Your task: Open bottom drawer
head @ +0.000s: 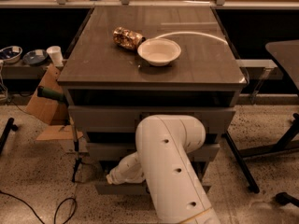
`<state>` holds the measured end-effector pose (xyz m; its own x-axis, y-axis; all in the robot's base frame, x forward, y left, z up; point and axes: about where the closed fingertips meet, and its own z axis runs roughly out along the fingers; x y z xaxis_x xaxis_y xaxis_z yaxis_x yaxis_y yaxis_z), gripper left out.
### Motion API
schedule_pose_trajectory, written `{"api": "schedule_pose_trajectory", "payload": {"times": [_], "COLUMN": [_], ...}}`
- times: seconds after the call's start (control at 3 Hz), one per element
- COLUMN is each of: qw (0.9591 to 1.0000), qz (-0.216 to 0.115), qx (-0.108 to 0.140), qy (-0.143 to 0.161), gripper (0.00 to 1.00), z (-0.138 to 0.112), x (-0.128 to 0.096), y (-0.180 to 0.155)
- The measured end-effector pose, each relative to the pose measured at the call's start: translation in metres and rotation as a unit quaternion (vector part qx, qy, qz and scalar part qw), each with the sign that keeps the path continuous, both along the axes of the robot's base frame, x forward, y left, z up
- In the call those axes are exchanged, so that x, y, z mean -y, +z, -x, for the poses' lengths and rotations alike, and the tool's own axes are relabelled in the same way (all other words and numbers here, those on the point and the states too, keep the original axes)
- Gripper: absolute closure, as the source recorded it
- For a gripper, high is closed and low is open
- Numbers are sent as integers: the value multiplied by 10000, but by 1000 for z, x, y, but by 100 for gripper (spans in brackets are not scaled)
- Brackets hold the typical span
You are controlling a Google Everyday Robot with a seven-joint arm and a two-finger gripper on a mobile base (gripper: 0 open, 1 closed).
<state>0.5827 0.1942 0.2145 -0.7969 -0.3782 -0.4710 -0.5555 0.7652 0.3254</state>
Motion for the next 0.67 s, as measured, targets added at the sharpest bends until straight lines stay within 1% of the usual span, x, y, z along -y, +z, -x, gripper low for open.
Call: {"api": "schedule_pose_trajectory", "payload": {"times": [0.33, 0.67], "qw": [10000, 9998], "qz": [20, -175], "qx": [-3, 97], "qy": [38, -91], "gripper": [100, 100], "z": [0, -6], "x": [1, -1], "y": [1, 7]}}
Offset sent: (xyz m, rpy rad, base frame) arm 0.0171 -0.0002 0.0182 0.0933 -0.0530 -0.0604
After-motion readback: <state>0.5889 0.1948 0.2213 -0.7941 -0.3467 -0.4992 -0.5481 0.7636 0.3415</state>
